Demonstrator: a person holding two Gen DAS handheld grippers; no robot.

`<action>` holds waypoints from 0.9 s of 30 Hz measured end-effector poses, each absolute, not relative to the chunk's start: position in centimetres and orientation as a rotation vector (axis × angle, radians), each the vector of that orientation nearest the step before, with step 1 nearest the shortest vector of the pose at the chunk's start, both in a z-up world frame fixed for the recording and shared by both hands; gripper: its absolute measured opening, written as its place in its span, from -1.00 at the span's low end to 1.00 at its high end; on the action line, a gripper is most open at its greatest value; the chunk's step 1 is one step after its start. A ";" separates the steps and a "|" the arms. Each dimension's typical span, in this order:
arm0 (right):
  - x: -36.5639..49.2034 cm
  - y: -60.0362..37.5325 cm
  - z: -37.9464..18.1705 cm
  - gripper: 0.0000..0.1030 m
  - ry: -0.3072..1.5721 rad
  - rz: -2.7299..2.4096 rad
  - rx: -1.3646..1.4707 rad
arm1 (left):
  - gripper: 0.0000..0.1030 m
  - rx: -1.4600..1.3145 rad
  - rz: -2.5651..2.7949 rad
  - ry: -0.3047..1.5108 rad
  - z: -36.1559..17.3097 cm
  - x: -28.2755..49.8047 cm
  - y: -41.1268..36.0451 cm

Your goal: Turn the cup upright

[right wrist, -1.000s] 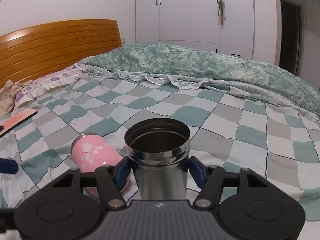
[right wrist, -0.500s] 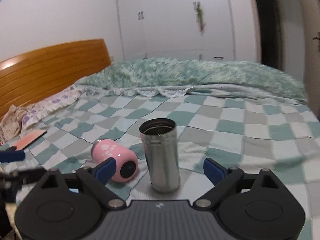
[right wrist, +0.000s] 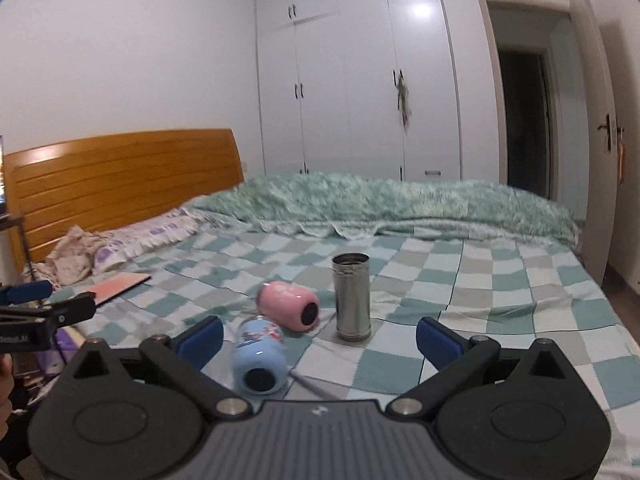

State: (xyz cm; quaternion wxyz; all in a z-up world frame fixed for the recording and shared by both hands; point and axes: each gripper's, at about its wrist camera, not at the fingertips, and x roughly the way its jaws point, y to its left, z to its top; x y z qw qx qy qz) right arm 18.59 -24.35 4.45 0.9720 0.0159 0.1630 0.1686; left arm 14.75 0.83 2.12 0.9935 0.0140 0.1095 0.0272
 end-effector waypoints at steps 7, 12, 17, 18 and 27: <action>10.0 -24.8 3.5 1.00 0.280 0.313 0.028 | 1.00 0.068 0.074 0.112 1.1 6.6 0.4; 6.0 -24.2 2.4 1.00 0.270 0.287 -0.039 | 1.00 0.059 0.011 0.085 -1.1 2.0 -0.3; 4.4 -24.4 1.7 1.00 0.294 0.309 0.036 | 1.00 0.048 -0.049 0.056 -0.5 1.1 -0.6; 4.2 -24.4 1.6 1.00 0.297 0.300 0.039 | 1.00 0.046 -0.044 0.054 -0.5 0.9 -0.6; 2.9 -22.4 -0.5 1.00 0.353 0.340 0.012 | 1.00 -0.087 0.001 0.148 -1.5 1.5 0.3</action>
